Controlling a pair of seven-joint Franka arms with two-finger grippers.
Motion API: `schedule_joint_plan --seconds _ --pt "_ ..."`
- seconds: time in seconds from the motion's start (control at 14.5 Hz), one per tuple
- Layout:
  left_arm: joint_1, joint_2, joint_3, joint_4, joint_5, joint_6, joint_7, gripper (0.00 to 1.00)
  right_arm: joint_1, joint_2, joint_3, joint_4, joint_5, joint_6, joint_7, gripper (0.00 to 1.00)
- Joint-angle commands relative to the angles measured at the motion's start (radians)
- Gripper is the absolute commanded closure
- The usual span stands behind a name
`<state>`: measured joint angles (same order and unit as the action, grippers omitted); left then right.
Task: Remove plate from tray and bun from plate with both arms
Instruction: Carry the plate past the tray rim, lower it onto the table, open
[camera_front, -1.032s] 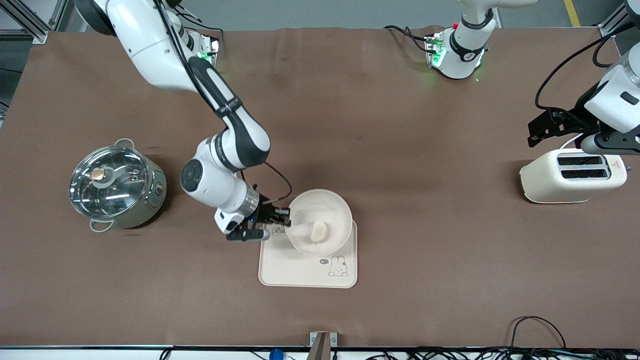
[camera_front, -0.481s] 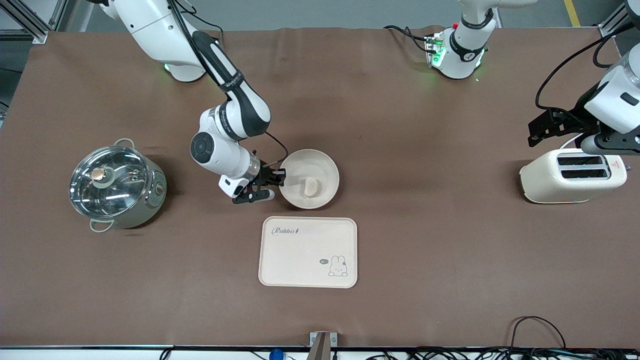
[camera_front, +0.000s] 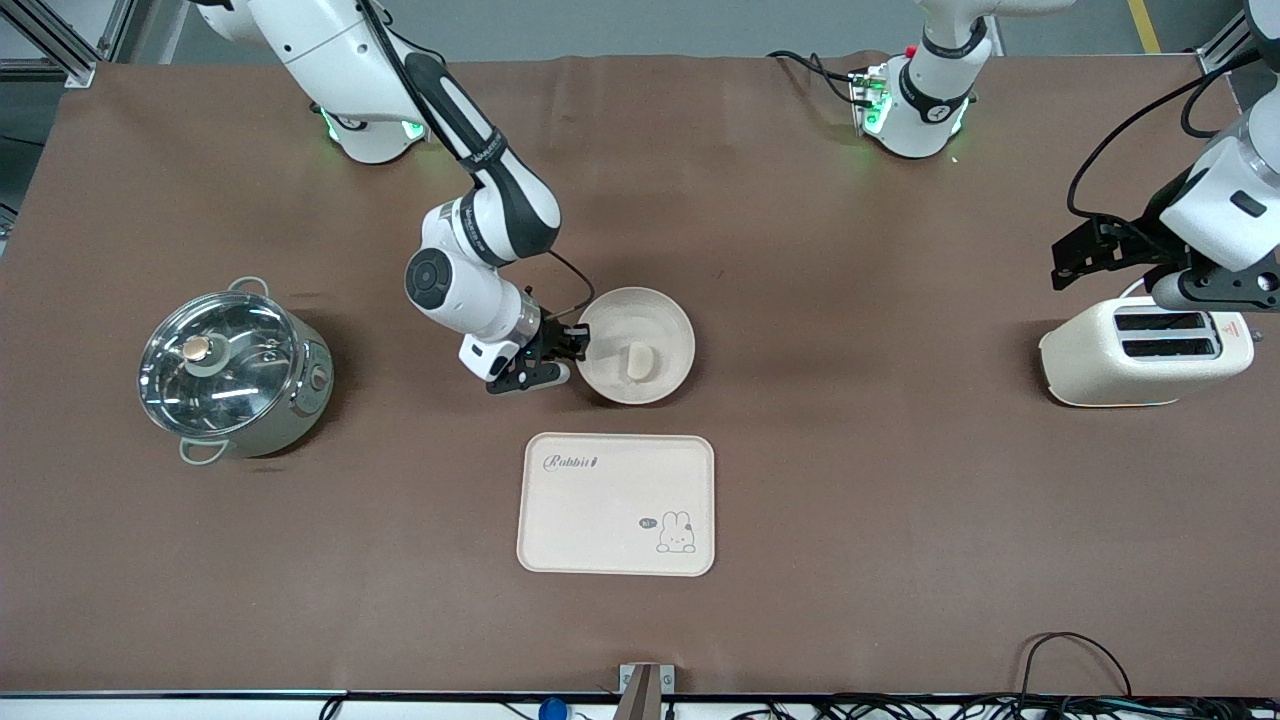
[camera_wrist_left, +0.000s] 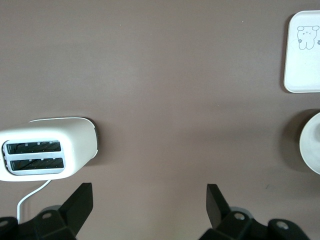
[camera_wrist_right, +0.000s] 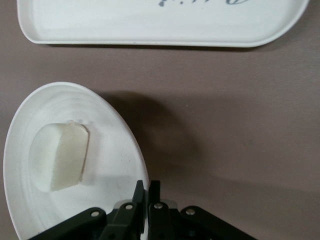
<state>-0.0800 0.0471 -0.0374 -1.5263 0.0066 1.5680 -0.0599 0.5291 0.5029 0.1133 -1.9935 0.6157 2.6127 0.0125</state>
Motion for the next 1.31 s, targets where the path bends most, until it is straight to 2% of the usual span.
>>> schedule_joint_plan --seconds 0.0,0.28,0.41,0.55,0.62,0.69,0.76,0.83,1.03,1.24 --pt "0.003 -0.003 -0.001 0.003 -0.007 -0.016 0.009 0.00 0.020 0.003 0.002 -0.027 0.052 0.047 -0.014 0.99" --pt "0.002 -0.003 -0.002 0.003 -0.007 -0.016 0.006 0.00 0.002 0.031 0.000 0.008 0.079 0.047 -0.014 0.98" --pt "0.000 -0.004 -0.002 0.003 -0.008 -0.016 0.008 0.00 -0.003 0.055 0.000 0.030 0.079 0.049 -0.014 0.85" --pt "-0.003 -0.006 -0.004 0.003 -0.008 -0.029 0.006 0.00 -0.004 0.069 -0.001 0.042 0.079 0.049 -0.014 0.84" --pt "-0.004 -0.004 -0.002 0.005 -0.008 -0.028 0.006 0.00 -0.009 0.069 -0.001 0.045 0.079 0.047 -0.013 0.76" --pt "-0.006 -0.004 -0.002 0.005 -0.008 -0.028 0.006 0.00 -0.012 0.069 -0.001 0.045 0.079 0.047 -0.011 0.49" --pt "-0.006 -0.003 -0.002 0.005 -0.008 -0.028 0.006 0.00 -0.015 0.069 -0.001 0.047 0.079 0.047 -0.009 0.06" --pt "-0.004 -0.003 -0.002 0.005 -0.008 -0.028 0.005 0.00 -0.020 0.068 -0.001 0.048 0.079 0.046 -0.008 0.00" --pt "-0.003 -0.004 -0.004 0.002 -0.010 -0.031 -0.001 0.00 -0.061 0.034 -0.006 0.065 0.079 -0.012 -0.003 0.00" --pt "-0.020 0.000 -0.010 0.005 -0.010 -0.022 -0.015 0.00 -0.141 -0.078 -0.010 0.074 0.069 -0.159 0.006 0.00"
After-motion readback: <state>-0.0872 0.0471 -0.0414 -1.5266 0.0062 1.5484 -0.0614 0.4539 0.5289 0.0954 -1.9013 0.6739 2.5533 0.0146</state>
